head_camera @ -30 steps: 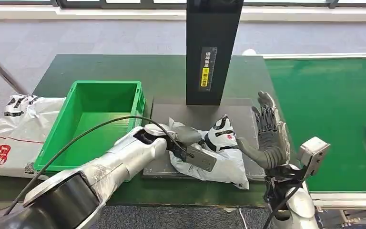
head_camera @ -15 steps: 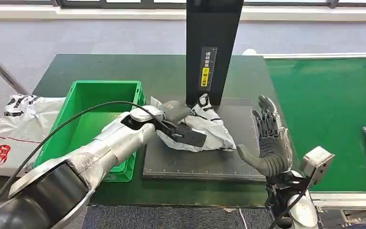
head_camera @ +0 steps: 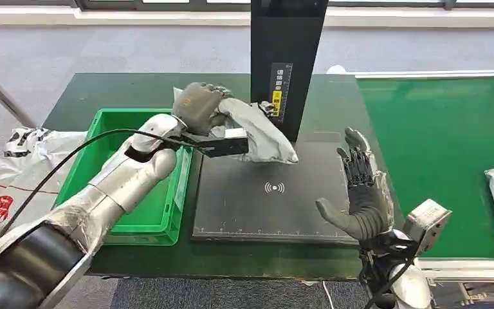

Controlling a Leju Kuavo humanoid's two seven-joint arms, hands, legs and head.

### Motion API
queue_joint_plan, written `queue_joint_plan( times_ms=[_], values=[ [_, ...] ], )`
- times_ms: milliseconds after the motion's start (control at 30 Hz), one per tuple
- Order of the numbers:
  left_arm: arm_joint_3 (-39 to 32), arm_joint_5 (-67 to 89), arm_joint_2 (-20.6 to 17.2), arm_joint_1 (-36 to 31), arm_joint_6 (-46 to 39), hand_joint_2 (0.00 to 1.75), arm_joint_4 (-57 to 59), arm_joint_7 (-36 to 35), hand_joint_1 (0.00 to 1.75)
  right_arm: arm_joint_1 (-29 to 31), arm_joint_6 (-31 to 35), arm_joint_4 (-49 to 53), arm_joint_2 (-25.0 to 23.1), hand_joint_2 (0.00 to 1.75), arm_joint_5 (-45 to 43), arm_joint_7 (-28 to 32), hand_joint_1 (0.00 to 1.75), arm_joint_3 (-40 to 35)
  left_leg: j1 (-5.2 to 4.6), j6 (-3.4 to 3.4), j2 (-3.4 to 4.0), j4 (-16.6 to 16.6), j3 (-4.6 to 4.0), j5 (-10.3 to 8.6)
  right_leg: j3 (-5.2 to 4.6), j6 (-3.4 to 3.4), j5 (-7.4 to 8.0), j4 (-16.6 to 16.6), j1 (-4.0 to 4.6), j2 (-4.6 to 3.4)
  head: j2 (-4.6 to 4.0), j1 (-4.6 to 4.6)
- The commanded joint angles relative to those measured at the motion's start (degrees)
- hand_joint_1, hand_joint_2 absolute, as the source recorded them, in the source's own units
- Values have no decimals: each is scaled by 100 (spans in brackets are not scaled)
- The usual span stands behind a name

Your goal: Moved the parcel from conveyor to table for the left to box.

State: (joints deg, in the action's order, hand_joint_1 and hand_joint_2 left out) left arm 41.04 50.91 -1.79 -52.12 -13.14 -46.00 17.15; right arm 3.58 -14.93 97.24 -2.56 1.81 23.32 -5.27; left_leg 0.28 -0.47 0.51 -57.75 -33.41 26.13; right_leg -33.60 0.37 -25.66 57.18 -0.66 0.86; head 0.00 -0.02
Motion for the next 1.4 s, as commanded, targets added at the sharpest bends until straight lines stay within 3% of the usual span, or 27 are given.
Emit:
queue_joint_plan(
  times_ms=[33,100,200,333,500,733,767,800,1033,1067,1133,1267,1400],
  values=[
    [-2317,473,-565,1293,-290,175,-2394,-281,175,-3,42,114,-261,175,27,-76,0,677,0,-1,34,17,19,5,7,-4,7,-15,-1,-44,0,4],
    [-3019,390,-487,1791,-470,175,-2481,-83,175,-145,90,243,-284,175,57,-75,0,762,0,-3,30,8,10,4,0,-4,4,-7,-1,-35,0,2],
    [-3457,391,-423,2076,-509,175,-2537,242,175,-250,66,347,-295,175,65,-65,0,804,-4,-3,34,17,19,3,5,-5,3,-13,-4,-38,0,2],
    [-4172,365,-291,2599,-720,175,-2851,178,175,-425,175,526,-342,175,116,-79,0,865,1,-3,30,18,17,5,3,-7,2,-15,1,-36,0,2],
    [-5113,949,-295,3598,-1191,175,-3307,-435,175,-631,178,745,-371,175,128,-108,0,976,-2,-1,39,16,19,11,2,-6,-5,-10,-3,-39,0,2],
    [-5710,1377,-160,3807,-915,175,-3321,-830,175,-548,101,670,-359,175,173,-135,0,932,2,-6,41,15,14,16,-4,-10,-7,-13,1,-48,0,7],
    [-5837,1407,-91,3876,-999,175,-3312,-864,119,-565,106,681,-373,175,192,-134,0,910,6,-6,41,18,19,16,3,-11,-5,-19,5,-50,0,2],
    [-5892,1342,-31,3935,-984,175,-3316,-881,0,-595,114,707,-379,175,210,-134,0,893,5,-7,39,13,9,15,-5,-11,-5,-14,4,-44,0,2],
    [-5880,1527,198,4121,-504,175,-3482,-1065,0,-773,122,789,-387,175,292,-112,0,844,6,-5,18,11,4,13,-4,-9,-10,-15,5,-22,0,6],
    [-5880,1527,198,4121,-504,0,-3482,-1065,0,-773,122,789,-387,175,292,-112,0,844,6,-5,17,13,7,14,-1,-9,-11,-16,5,-23,0,2],
    [-5847,1639,199,4152,-462,0,-3524,-1162,0,-795,97,767,-374,175,299,-100,0,827,6,-5,18,14,10,13,1,-10,-9,-17,5,-25,0,2],
    [-5499,544,302,4247,121,0,-3617,-336,0,-859,93,708,-317,175,360,-76,0,822,5,-6,16,10,0,11,-8,-10,-9,-12,4,-20,0,2],
    [-5445,547,326,4262,123,0,-3615,-342,0,-851,87,694,-309,175,361,-76,0,832,5,-5,13,7,-4,11,-11,-8,-8,-11,5,-14,0,4]
  ],
)
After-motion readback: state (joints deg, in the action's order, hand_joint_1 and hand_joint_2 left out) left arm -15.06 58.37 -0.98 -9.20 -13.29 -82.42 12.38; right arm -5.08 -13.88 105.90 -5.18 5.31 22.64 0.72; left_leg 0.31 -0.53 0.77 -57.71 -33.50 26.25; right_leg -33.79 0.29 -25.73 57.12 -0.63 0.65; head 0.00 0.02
